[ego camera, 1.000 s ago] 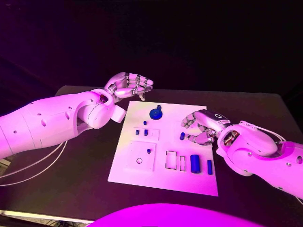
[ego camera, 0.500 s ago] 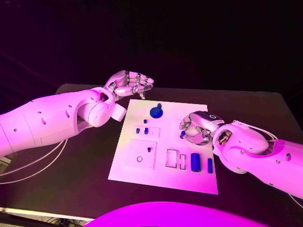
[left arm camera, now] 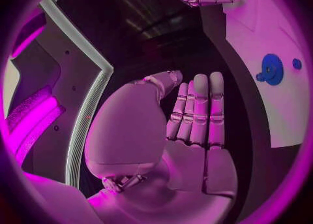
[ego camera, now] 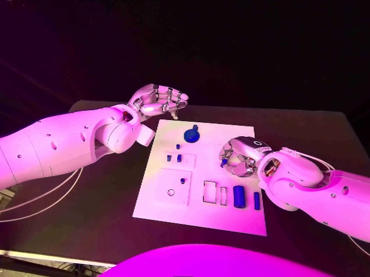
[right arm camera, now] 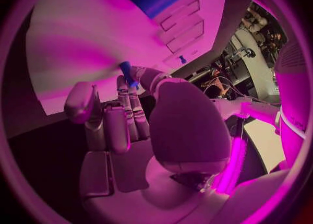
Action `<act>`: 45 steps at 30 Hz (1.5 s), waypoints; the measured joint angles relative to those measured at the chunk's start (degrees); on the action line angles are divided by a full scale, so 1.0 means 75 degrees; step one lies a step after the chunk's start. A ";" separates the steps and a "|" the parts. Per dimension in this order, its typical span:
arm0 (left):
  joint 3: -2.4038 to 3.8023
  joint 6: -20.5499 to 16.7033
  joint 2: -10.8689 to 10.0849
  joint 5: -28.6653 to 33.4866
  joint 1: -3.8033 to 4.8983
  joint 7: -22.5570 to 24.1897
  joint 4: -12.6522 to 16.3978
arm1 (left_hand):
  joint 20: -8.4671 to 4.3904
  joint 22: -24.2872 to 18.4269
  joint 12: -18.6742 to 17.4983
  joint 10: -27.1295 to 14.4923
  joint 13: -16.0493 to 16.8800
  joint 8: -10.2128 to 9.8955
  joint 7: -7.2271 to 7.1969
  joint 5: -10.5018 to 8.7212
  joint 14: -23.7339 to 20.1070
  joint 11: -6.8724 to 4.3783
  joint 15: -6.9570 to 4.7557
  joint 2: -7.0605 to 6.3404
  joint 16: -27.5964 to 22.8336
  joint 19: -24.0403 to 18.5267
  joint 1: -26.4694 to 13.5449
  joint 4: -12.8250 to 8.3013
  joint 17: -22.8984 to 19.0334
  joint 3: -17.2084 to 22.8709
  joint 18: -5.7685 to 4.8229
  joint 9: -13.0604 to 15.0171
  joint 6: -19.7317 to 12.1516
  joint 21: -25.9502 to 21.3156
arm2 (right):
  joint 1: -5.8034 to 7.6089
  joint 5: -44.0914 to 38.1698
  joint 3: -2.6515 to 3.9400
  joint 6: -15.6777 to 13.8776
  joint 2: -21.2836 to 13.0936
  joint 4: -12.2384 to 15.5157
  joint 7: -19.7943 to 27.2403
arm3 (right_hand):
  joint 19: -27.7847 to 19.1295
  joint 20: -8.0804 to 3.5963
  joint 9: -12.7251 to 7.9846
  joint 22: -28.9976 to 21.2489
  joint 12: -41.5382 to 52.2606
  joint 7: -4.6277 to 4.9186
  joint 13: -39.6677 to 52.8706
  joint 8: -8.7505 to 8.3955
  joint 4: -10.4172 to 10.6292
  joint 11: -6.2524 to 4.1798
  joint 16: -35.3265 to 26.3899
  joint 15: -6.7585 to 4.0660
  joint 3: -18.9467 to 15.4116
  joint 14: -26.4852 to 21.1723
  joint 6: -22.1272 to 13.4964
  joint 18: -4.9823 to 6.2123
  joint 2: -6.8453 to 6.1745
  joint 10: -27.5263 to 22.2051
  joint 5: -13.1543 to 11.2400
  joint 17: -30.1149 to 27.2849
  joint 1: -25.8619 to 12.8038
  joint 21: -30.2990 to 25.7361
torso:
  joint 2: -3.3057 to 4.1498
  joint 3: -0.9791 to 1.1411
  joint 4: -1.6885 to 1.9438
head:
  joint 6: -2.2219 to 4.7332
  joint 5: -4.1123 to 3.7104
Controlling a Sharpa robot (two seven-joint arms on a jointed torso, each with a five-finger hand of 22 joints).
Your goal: Assemble the parts on the task board
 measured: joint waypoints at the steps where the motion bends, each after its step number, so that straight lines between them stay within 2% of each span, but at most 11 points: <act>1: 0.0000 0.0001 -0.0001 0.0000 0.0000 0.0000 0.0000 | 0.0000 0.0000 0.0000 0.0000 0.0000 0.0000 0.0000 0.0000 0.0000 0.0000 0.0000 0.0000 0.0000 0.0000 0.0000 0.0000 0.0000 0.0000 0.0000 0.0000 0.0000 0.0000 | -0.0004 -0.0002 -0.0001 0.0000 0.0008 -0.0014 -0.0001 | 0.0010 -0.0010 0.0004 0.0000 0.0000 0.0012 -0.0001 0.0000 -0.0003 -0.0012 0.0015 -0.0003 0.0007 -0.0003 0.0012 0.0000 0.0000 0.0026 0.0000 0.0004 0.0000 0.0000 | 0.0000 0.0000 0.0000 | -0.0002 0.0001; 3: 0.0000 0.0002 -0.0002 0.0000 0.0000 -0.0001 0.0000 | 0.0000 0.0000 0.0000 0.0000 0.0000 0.0000 0.0000 0.0000 0.0000 0.0000 0.0000 0.0000 0.0000 0.0000 0.0000 0.0000 0.0000 0.0000 0.0000 0.0000 0.0000 0.0000 | -0.0008 -0.0007 -0.0003 -0.0002 0.0020 -0.0028 -0.0002 | 0.0010 -0.0010 0.0013 0.0000 0.0060 -0.0039 -0.0003 0.0039 0.0007 -0.0036 0.0029 -0.0047 0.0083 -0.0010 0.0066 0.0000 0.0002 0.0103 0.0000 0.0024 0.0002 0.0034 | -0.0001 0.0000 -0.0003 | -0.0005 0.0005; 6: 0.0000 0.0003 -0.0003 0.0000 0.0000 -0.0002 0.0000 | 0.0000 0.0000 0.0000 0.0000 0.0000 0.0000 0.0000 0.0000 0.0000 0.0000 0.0000 0.0000 0.0000 0.0000 0.0000 0.0000 0.0000 0.0000 0.0000 0.0000 0.0000 0.0000 | -0.0014 -0.0018 -0.0004 -0.0025 0.0033 -0.0057 -0.0003 | 0.0037 -0.0037 0.0024 -0.0001 0.0097 -0.0021 0.0001 0.0058 -0.0049 -0.0068 0.0029 -0.0058 0.0256 0.0002 0.0098 0.0000 0.0104 0.0194 -0.0002 0.0040 0.0104 0.0089 | -0.0002 0.0001 -0.0005 | -0.0011 0.0007; 10: 0.0000 0.0005 -0.0003 0.0000 0.0000 -0.0004 -0.0001 | 0.0000 0.0000 0.0000 0.0000 0.0000 0.0000 0.0000 0.0000 0.0000 0.0000 0.0000 0.0029 0.0000 0.0000 0.0029 0.0021 0.0000 -0.0021 0.0000 0.0000 0.0000 0.0000 | -0.0029 -0.0031 -0.0010 -0.0101 0.0042 -0.0075 -0.0006 | 0.0078 -0.0078 0.0060 -0.0001 0.0164 -0.0059 0.0001 0.0120 -0.0089 -0.0069 0.0062 -0.0113 0.0495 0.0002 0.0193 0.0000 0.0143 0.0343 -0.0023 0.0064 0.0143 0.0187 | -0.0002 0.0004 -0.0007 | -0.0015 0.0007; 14: 0.0000 0.0007 -0.0002 0.0001 0.0000 -0.0006 -0.0003 | 0.0000 0.0001 0.0000 0.0001 0.0001 0.0000 0.0000 0.0000 0.0000 0.0000 0.0000 0.0029 0.0000 0.0000 0.0029 0.0021 0.0000 -0.0021 0.0000 0.0000 0.0000 0.0000 | -0.0044 -0.0038 -0.0016 -0.0246 0.0042 -0.0072 -0.0005 | 0.0134 -0.0135 0.0110 -0.0001 0.0336 -0.0119 0.0018 0.0228 -0.0192 0.0061 0.0094 -0.0210 0.0640 -0.0012 0.0388 0.0000 0.0181 0.0474 -0.0044 0.0101 0.0175 0.0379 | -0.0002 0.0004 -0.0006 | -0.0023 0.0007; 17: 0.0000 0.0008 0.0002 0.0001 0.0000 -0.0007 -0.0005 | 0.0000 0.0001 0.0000 0.0000 0.0001 0.0000 0.0000 0.0000 0.0000 0.0000 0.0000 0.0029 0.0000 0.0000 0.0029 0.0021 0.0001 -0.0021 0.0000 0.0000 0.0000 0.0000 | -0.0056 -0.0020 -0.0017 -0.0420 0.0021 -0.0027 0.0015 | 0.0187 -0.0187 0.0205 -0.0002 0.0451 -0.0224 0.0017 0.0329 -0.0204 0.0151 0.0094 -0.0276 0.0733 0.0001 0.0493 0.0000 0.0216 0.0563 -0.0013 0.0105 0.0148 0.0444 | -0.0002 0.0004 -0.0004 | -0.0030 -0.0002; 21: 0.0000 0.0010 0.0007 0.0001 0.0000 -0.0008 -0.0010 | 0.0000 0.0001 0.0000 0.0001 0.0001 0.0000 0.0000 0.0000 0.0000 0.0000 0.0000 0.0029 0.0000 0.0000 0.0029 0.0021 0.0001 -0.0021 0.0000 0.0000 0.0000 0.0000 | -0.0064 0.0054 -0.0015 -0.0693 -0.0067 0.0066 0.0063 | 0.0210 -0.0210 0.0254 -0.0002 0.0474 -0.0238 0.0018 0.0386 -0.0189 0.0160 0.0094 -0.0276 0.0790 0.0001 0.0534 0.0000 0.0256 0.0572 0.0000 0.0129 0.0108 0.0491 | -0.0005 0.0004 -0.0004 | -0.0034 -0.0010; 25: 0.0000 0.0012 0.0011 0.0001 0.0000 -0.0009 -0.0021 | 0.0000 0.0001 0.0000 0.0001 0.0001 0.0000 0.0000 0.0000 0.0000 0.0000 0.0000 0.0029 0.0000 0.0000 0.0029 0.0021 0.0001 -0.0021 0.0000 0.0000 0.0000 0.0000 | -0.0061 0.0154 0.0035 -0.0952 -0.0201 0.0240 0.0121 | 0.0214 -0.0215 0.0305 -0.0002 0.0474 -0.0225 0.0017 0.0389 -0.0188 0.0168 0.0126 -0.0302 0.0791 -0.0025 0.0548 0.0000 0.0287 0.0580 0.0000 0.0139 0.0078 0.0533 | -0.0013 0.0000 -0.0004 | -0.0031 -0.0010; 35: 0.0000 0.0014 0.0035 0.0001 0.0000 -0.0009 -0.0053 | 0.0000 0.0001 0.0000 0.0001 0.0001 0.0000 0.0000 0.0000 0.0000 0.0000 0.0000 0.0029 0.0001 0.0000 0.0029 0.0021 0.0001 -0.0021 0.0000 0.0000 0.0000 0.0000 | 0.0145 0.0440 0.0141 -0.1346 -0.0504 0.0996 0.0220 | 0.0214 -0.0215 0.0350 -0.0003 0.0473 -0.0255 0.0018 0.0391 -0.0209 0.0169 0.0133 -0.0329 0.0813 0.0002 0.0578 0.0000 0.0305 0.0581 -0.0001 0.0159 0.0060 0.0533 | -0.0021 -0.0010 -0.0015 | 0.0030 -0.0012; 41: 0.0000 0.0015 0.0056 0.0003 -0.0001 -0.0009 -0.0065 | 0.0000 0.0001 0.0000 0.0001 0.0001 0.0000 0.0000 0.0000 0.0000 0.0000 0.0000 0.0029 0.0001 0.0000 0.0029 0.0021 0.0000 -0.0021 -0.0001 0.0000 0.0000 0.0000 | 0.0121 0.0599 0.0142 -0.1414 -0.0210 0.1214 0.0288 | 0.0214 -0.0215 0.0350 -0.0003 0.0472 -0.0255 0.0019 0.0426 -0.0229 0.0169 0.0133 -0.0329 0.0834 0.0002 0.0577 0.0000 0.0305 0.0581 -0.0007 0.0159 0.0059 0.0533 | -0.0021 -0.0010 -0.0020 | 0.0048 0.0029; 45: -0.0001 0.0017 0.0099 0.0007 -0.0001 -0.0009 -0.0088 | 0.0000 0.0001 0.0000 0.0001 0.0001 0.0000 0.0000 0.0000 0.0000 0.0000 0.0000 0.0029 0.0001 0.0000 0.0029 0.0021 -0.0005 -0.0020 0.0000 0.0000 0.0000 0.0000 | -0.0065 0.0664 0.0111 -0.1429 0.0236 0.1185 0.0362 | 0.0214 -0.0215 0.0349 -0.0003 0.0470 -0.0256 0.0019 0.0427 -0.0230 0.0169 0.0133 -0.0329 0.0834 0.0002 0.0577 0.0000 0.0305 0.0581 -0.0007 0.0159 0.0060 0.0533 | -0.0023 -0.0010 -0.0020 | 0.0067 0.0062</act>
